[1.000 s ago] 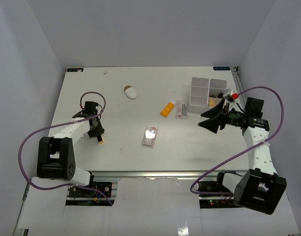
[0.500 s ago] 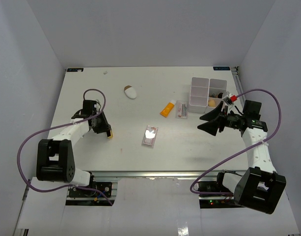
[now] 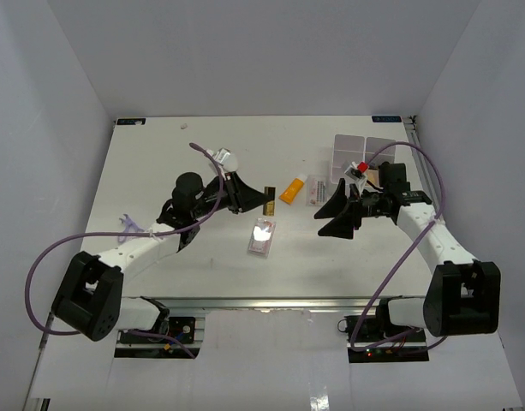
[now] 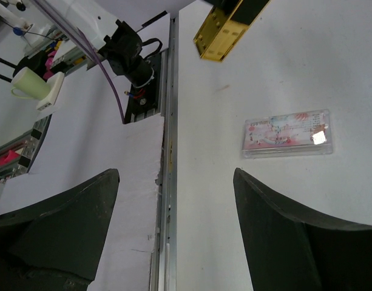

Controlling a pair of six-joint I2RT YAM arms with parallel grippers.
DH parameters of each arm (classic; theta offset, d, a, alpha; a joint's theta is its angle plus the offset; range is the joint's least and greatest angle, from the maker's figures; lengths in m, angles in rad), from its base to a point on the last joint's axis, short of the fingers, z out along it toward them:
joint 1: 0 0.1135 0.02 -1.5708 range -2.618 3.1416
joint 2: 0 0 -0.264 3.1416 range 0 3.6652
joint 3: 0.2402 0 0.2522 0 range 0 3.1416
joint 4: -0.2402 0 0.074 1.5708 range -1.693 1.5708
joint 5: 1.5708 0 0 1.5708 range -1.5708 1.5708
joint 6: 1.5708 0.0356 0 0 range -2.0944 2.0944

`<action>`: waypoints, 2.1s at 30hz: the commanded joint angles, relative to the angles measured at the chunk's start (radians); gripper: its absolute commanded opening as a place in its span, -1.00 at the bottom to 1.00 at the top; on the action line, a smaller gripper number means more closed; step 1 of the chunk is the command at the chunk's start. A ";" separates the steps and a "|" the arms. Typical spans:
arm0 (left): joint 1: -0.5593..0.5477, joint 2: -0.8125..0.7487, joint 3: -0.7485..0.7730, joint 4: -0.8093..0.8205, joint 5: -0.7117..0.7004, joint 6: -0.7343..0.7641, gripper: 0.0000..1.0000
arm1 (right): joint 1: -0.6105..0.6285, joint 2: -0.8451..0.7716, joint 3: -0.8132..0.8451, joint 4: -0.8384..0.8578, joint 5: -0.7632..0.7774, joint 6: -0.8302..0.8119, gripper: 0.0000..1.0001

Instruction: Organize the makeup

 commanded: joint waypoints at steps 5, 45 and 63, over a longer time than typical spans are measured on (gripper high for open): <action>-0.144 0.105 0.043 0.403 -0.005 -0.069 -1.00 | 0.067 0.119 0.149 0.003 -0.090 -0.026 0.67; -0.238 0.078 0.174 0.044 -0.140 0.185 0.96 | 0.123 0.144 0.209 0.031 0.280 0.067 -0.85; -0.223 -0.184 0.184 -0.763 -0.733 0.696 0.96 | 0.051 0.100 0.180 0.370 1.352 -0.170 -0.85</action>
